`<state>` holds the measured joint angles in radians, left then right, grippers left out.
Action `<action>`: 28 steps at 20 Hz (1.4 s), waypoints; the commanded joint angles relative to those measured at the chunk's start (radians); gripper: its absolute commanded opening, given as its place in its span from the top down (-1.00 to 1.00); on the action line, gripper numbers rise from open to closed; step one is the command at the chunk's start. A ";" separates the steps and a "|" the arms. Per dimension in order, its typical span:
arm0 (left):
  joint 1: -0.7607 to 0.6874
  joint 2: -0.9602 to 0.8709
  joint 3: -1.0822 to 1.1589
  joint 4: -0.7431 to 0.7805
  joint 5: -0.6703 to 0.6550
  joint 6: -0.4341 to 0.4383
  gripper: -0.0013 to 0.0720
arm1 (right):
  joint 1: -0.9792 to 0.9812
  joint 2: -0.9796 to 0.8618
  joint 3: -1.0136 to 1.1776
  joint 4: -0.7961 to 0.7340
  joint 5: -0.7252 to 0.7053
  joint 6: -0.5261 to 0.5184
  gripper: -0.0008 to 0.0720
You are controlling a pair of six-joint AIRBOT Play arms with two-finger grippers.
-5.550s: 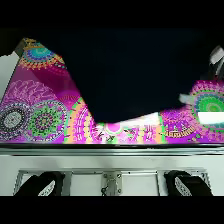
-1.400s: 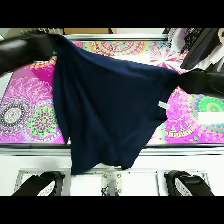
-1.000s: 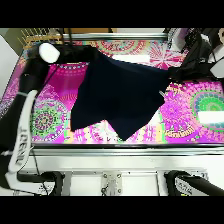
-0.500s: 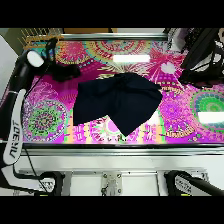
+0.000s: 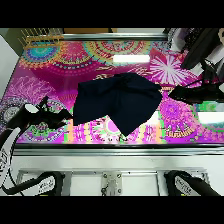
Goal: Fold the clothes and pants, and hang the long-sleeved shirts on hangers.
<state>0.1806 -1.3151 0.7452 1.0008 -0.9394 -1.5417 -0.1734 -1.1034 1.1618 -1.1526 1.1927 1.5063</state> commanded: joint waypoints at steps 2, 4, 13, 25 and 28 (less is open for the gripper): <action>-0.052 -0.017 -0.050 -0.078 0.106 0.034 -0.72 | 0.029 0.006 -0.028 0.051 -0.014 -0.003 -0.34; -0.084 -0.074 0.001 -0.078 0.071 0.034 -0.72 | 0.032 0.006 -0.028 0.051 -0.014 -0.003 -0.34; -0.142 -0.183 0.177 -0.077 -0.052 0.066 0.95 | 0.029 -0.027 -0.267 -0.013 -0.140 0.118 -0.38; -0.140 -0.122 0.181 -0.051 -0.045 0.080 0.95 | 0.118 -0.344 -0.430 0.584 -0.509 -0.231 -0.37; -0.140 -0.122 0.181 -0.051 -0.036 0.080 0.95 | 0.159 -0.368 -0.425 0.647 -0.558 -0.270 -0.37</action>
<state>0.0406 -1.4380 0.9257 0.9459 -0.9859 -1.4628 -0.0517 -1.4399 0.7364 -0.6056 0.7136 1.3067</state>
